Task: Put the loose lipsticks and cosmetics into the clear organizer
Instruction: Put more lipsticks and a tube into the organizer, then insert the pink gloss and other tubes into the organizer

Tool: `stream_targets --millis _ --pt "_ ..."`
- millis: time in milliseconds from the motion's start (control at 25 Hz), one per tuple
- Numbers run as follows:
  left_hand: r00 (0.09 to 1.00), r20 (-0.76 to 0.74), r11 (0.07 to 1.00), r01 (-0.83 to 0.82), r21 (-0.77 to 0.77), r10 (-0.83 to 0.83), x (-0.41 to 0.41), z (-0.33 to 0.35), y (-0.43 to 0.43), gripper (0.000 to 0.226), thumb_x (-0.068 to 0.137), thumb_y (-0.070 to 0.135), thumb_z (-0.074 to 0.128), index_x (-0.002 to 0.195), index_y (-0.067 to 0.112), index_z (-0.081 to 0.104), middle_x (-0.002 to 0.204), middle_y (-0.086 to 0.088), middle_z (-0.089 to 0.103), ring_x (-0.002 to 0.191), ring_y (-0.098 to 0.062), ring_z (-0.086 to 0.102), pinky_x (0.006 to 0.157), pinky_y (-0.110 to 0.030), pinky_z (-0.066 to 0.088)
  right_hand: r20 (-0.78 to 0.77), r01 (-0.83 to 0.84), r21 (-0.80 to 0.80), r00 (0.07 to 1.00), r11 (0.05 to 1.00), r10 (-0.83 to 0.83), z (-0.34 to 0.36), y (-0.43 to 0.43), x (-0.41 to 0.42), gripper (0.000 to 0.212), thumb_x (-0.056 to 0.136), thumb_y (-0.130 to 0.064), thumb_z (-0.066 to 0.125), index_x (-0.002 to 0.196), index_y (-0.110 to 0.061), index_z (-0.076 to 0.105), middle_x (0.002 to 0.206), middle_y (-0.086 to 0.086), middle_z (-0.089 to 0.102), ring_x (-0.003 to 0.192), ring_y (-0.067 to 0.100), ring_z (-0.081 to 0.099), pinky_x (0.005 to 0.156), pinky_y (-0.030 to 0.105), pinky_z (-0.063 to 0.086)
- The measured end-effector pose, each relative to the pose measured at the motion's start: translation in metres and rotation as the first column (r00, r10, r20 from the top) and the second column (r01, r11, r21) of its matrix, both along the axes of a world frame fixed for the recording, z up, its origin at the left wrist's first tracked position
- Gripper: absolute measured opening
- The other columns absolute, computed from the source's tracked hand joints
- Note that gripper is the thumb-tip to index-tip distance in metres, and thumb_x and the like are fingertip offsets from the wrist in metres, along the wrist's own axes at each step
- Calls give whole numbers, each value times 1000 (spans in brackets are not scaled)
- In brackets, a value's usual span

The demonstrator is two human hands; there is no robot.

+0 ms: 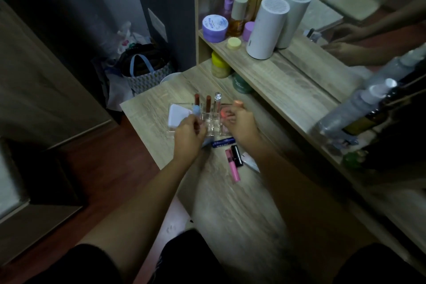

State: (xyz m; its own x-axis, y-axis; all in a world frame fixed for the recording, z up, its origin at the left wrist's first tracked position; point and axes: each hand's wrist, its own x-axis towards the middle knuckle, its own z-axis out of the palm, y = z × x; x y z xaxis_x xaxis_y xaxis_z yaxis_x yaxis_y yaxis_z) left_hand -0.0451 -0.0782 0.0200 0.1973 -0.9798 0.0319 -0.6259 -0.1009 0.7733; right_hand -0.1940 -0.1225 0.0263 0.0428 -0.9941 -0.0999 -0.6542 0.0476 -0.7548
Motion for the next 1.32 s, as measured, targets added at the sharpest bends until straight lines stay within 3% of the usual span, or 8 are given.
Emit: stream_targets --millis 120,240,400,680,880,960,1120,1320 --pt "946 57 947 315 61 -319 -27 -14 36 12 87 14 59 87 4 65 86 -16 63 77 -25 57 68 -30 41 -79 51 3 996 999 -51 -11 35 -35 22 86 -7 63 107 -8 68 102 11 73 80 11 62 70 18 54" --pt "803 178 820 539 192 -569 -51 -29 68 27 92 26 54 112 12 66 105 -16 58 95 -27 56 83 -28 38 -219 85 55 973 995 -71 -26 74 -69 20 88 -8 58 106 -6 68 106 14 71 93 23 66 86 33 54" --pt "845 171 858 475 195 -507 -54 -37 91 31 93 29 54 116 13 66 114 -15 53 98 -25 57 86 -23 39 -206 -50 160 975 986 83 -32 107 -87 22 83 -12 67 101 0 68 101 19 67 92 31 64 83 35 50" --pt "943 147 944 269 191 -298 -43 -43 108 31 87 32 63 106 8 60 105 -14 54 82 -22 55 72 -28 44 -362 -12 74 931 997 38 -40 142 -70 24 83 -18 64 106 -9 65 102 10 70 91 25 65 78 27 49" --pt "989 54 936 112 334 -138 -59 -41 80 37 78 28 73 102 5 58 102 -14 63 91 -28 60 77 -34 47 -112 283 212 958 935 -264 -42 148 -65 20 83 -19 62 96 -8 71 87 10 73 69 18 63 58 19 43" --pt "992 18 910 105 400 -122 -55 -42 74 30 76 23 74 98 6 62 92 -13 68 82 -25 62 71 -30 46 131 328 365 908 871 -397 -43 146 -65 19 85 -13 60 99 -4 69 92 11 73 66 11 60 54 19 44" --pt "933 -359 870 157 467 23 -27 -26 67 13 77 11 71 88 14 64 68 1 58 62 -13 54 53 -19 46 575 176 529 645 830 -503 -26 134 -59 21 91 -1 51 108 -12 57 94 6 68 74 14 66 57 24 56" --pt "747 -661 918 205 339 77 21 20 25 25 86 2 55 98 24 54 86 -7 61 75 -22 59 65 -30 48 670 20 513 615 858 -415 8 82 -29 15 96 -10 45 102 -15 58 101 17 61 84 26 61 73 37 53"
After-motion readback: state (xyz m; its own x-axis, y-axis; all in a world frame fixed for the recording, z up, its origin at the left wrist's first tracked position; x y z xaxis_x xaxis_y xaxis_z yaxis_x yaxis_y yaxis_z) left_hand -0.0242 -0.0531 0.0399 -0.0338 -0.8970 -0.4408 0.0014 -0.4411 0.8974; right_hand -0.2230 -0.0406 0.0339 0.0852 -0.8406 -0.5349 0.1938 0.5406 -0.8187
